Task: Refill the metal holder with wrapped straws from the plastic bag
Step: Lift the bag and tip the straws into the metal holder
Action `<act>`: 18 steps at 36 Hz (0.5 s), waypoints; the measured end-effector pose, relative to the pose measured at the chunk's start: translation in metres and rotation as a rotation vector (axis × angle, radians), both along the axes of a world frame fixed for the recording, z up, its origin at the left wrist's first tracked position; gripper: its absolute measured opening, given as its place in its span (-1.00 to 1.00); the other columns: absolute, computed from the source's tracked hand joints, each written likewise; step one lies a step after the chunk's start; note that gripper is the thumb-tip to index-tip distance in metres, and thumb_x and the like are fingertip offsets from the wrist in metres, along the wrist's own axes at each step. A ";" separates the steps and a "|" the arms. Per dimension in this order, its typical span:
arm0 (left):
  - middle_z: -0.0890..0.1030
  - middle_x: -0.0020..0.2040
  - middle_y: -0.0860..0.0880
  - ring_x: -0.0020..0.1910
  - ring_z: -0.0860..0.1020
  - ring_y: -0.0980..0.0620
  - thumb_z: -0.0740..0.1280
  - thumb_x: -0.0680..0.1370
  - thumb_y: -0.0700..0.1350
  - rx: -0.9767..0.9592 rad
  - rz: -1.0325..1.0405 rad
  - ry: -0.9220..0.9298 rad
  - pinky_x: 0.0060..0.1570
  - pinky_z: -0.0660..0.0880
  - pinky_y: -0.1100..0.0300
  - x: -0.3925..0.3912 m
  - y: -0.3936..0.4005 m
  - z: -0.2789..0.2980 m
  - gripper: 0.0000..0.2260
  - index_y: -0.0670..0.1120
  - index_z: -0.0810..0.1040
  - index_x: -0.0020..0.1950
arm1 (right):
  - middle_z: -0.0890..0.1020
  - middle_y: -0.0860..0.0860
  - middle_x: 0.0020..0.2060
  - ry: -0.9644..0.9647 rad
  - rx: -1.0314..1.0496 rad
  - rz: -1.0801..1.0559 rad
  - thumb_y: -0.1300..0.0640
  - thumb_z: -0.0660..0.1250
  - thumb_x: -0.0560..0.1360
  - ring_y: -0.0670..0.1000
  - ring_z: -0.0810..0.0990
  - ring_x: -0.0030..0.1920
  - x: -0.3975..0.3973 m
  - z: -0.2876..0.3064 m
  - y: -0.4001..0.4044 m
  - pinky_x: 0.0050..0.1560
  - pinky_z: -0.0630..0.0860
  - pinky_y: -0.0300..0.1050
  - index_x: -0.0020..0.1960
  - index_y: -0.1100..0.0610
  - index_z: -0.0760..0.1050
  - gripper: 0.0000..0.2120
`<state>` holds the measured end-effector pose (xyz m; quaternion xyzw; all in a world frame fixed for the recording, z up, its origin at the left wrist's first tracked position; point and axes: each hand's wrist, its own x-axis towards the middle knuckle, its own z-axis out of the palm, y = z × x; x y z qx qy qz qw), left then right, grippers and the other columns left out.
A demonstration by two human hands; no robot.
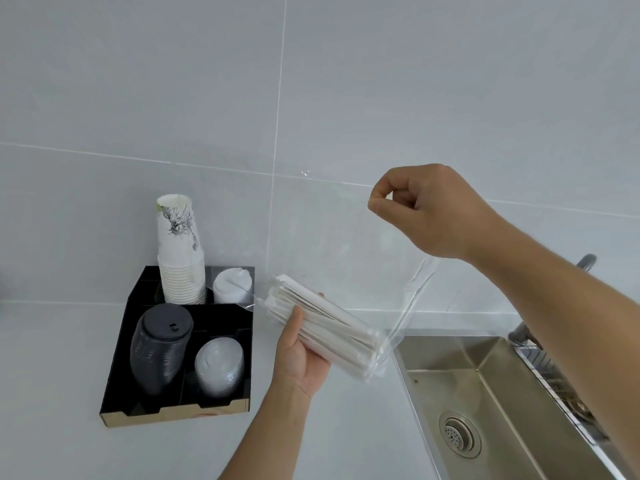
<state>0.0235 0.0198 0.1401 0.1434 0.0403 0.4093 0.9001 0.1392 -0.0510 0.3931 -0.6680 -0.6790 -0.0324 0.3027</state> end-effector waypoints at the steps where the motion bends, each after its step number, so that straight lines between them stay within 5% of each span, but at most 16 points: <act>1: 0.56 0.08 -0.14 0.15 0.51 -0.16 0.67 0.16 0.03 -0.009 0.014 0.009 0.41 0.26 -0.21 0.002 0.001 0.001 -0.31 -0.12 0.52 0.20 | 0.38 -0.17 -0.63 0.004 0.009 -0.008 0.13 0.32 0.52 -0.12 0.35 -0.54 0.002 0.000 -0.001 -0.47 0.32 -0.40 -0.23 0.00 0.55 -0.84; 6: 0.51 0.11 -0.20 0.22 0.43 -0.23 0.62 0.23 0.00 0.002 0.029 0.013 0.39 0.27 -0.26 0.006 0.002 0.013 -0.31 -0.10 0.45 0.28 | 0.43 -0.16 -0.58 0.070 0.097 -0.060 0.05 0.36 0.51 -0.13 0.38 -0.53 0.013 -0.002 -0.005 -0.48 0.31 -0.41 -0.21 -0.05 0.56 -0.88; 11: 0.69 -0.06 -0.09 -0.04 0.68 -0.10 0.51 0.34 0.00 -0.028 0.132 0.037 -0.01 0.60 -0.07 0.009 0.010 0.016 -0.76 -0.02 0.72 -0.02 | 0.65 -0.02 -0.32 0.336 0.268 -0.103 -0.14 0.32 0.47 -0.02 0.62 -0.29 0.027 -0.015 -0.019 -0.20 0.58 -0.13 0.01 -0.14 0.58 -0.83; 14: 0.70 -0.04 -0.07 -0.02 0.67 -0.08 0.46 0.38 0.01 -0.046 0.141 0.033 0.07 0.57 -0.07 0.014 0.015 0.018 -0.79 0.00 0.72 -0.03 | 0.68 0.02 -0.18 0.606 0.301 -0.077 -0.19 0.34 0.43 -0.02 0.67 -0.15 0.034 -0.036 -0.030 -0.14 0.61 -0.13 0.15 -0.17 0.55 -0.68; 18: 0.68 0.01 -0.08 0.04 0.64 -0.10 0.46 0.40 0.00 -0.044 0.138 0.008 0.24 0.45 -0.15 0.024 0.011 0.023 -0.75 -0.02 0.68 0.05 | 0.71 -0.04 -0.16 0.857 0.179 -0.072 -0.08 0.43 0.35 0.00 0.68 -0.10 0.036 -0.082 -0.038 -0.20 0.61 -0.18 0.08 -0.10 0.59 -0.70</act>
